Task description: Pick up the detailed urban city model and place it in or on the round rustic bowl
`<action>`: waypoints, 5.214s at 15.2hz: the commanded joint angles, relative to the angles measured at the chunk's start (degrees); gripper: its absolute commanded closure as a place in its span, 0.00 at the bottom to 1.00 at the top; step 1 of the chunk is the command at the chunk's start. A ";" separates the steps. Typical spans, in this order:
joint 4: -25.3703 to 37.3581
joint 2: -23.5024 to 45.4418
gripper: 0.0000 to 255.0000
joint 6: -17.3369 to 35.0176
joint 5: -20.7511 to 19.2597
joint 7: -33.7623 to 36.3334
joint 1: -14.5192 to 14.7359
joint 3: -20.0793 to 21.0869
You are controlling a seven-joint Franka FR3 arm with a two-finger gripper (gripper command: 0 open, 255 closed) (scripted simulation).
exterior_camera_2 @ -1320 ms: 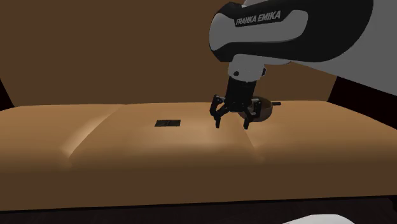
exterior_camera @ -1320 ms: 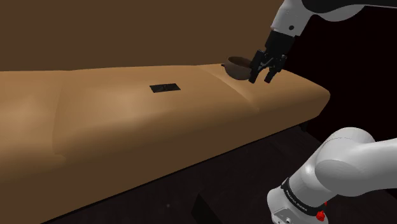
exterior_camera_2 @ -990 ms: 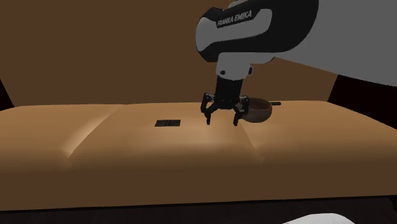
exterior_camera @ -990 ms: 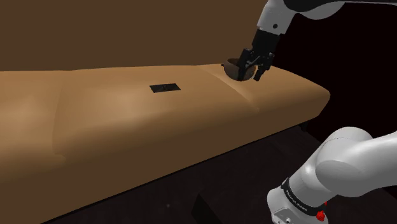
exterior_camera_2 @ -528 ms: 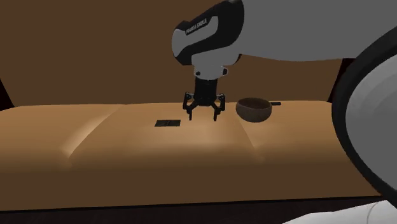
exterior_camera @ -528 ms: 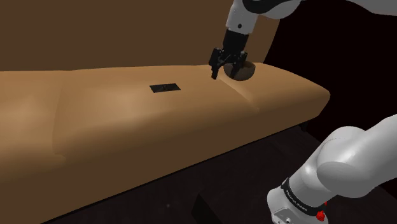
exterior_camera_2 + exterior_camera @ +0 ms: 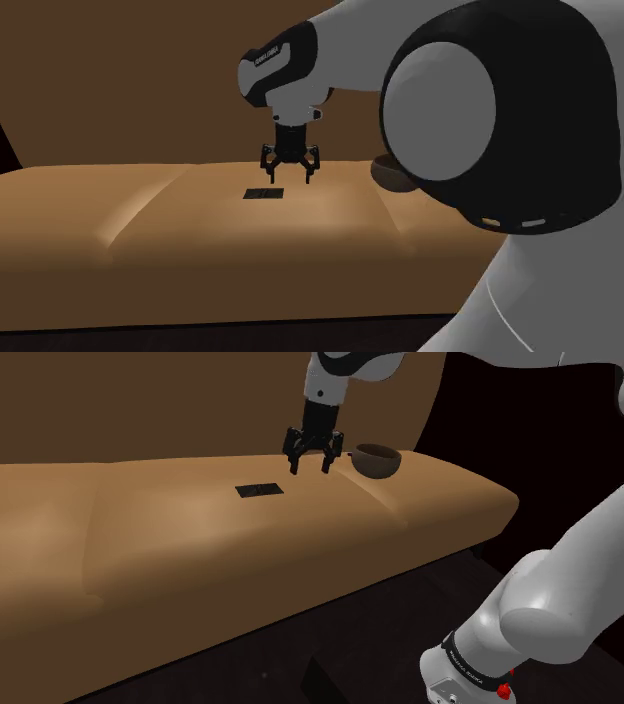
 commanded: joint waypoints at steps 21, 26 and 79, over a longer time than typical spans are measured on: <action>23.97 26.27 0.00 0.30 -4.00 7.04 3.87 2.02; 23.98 26.27 1.00 0.28 -4.00 7.03 3.87 2.02; 43.06 20.49 1.00 -25.04 -3.39 -2.39 -3.58 -0.81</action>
